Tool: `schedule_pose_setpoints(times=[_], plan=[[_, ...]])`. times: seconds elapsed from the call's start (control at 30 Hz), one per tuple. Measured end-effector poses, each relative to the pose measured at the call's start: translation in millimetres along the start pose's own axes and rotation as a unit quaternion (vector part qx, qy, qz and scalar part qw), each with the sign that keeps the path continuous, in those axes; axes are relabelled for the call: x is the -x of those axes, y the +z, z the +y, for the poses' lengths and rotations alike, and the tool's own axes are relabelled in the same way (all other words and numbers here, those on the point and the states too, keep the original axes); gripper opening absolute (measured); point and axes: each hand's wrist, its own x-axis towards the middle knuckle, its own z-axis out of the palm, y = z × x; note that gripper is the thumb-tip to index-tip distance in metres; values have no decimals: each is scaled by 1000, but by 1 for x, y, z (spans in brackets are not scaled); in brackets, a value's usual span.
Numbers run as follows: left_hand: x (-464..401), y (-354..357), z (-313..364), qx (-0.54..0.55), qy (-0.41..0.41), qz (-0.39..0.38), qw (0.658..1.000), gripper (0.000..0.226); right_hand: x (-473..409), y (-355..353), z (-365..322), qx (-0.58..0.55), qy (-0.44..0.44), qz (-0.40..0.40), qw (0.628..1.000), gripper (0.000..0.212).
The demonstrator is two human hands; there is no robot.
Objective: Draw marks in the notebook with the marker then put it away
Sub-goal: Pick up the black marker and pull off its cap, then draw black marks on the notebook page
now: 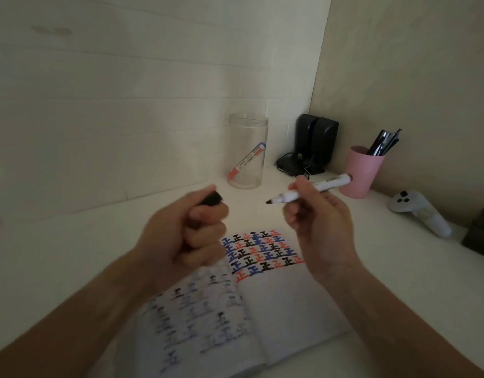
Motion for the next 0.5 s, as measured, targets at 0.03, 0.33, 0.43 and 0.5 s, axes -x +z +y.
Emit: schedule_pose_setpoints(times=[0.03, 0.33, 0.43, 0.5], plan=[[-2, -5, 0, 16, 10, 33, 999, 50, -3, -8, -3, 7, -6, 0, 1000, 26], [-1, -23, -22, -508, 125, 95, 847, 23, 6, -13, -20, 144, 7, -16, 989, 23], [-1, -24, -23, -536, 101, 56, 836, 24, 17, -4, -21, 207, 51, -58, 975, 35], [-1, -24, -25, -538, 79, 33, 838, 22, 24, -4, -18, 227, 77, -76, 968, 23]])
